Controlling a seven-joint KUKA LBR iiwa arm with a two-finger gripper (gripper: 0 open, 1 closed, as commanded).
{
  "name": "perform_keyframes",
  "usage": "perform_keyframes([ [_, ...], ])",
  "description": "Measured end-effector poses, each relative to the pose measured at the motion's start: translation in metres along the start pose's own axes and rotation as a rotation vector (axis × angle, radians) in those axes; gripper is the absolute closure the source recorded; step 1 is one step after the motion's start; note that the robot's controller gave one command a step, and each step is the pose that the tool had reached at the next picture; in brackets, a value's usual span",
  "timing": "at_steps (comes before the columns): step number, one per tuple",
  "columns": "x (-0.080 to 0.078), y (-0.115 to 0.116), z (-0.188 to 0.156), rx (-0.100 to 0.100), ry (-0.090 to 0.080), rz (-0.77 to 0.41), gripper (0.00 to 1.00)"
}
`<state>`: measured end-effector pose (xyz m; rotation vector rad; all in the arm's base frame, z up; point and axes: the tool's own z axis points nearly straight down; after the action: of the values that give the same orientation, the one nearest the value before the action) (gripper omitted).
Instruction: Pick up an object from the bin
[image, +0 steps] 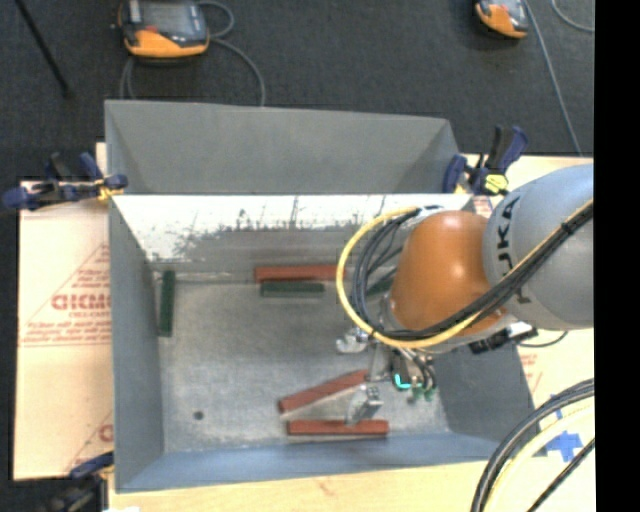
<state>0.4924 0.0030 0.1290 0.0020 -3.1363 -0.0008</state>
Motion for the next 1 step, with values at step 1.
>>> perform_keyframes([
  [1,-0.002,0.0,-0.0037,0.0,-0.008,0.0,0.0],
])
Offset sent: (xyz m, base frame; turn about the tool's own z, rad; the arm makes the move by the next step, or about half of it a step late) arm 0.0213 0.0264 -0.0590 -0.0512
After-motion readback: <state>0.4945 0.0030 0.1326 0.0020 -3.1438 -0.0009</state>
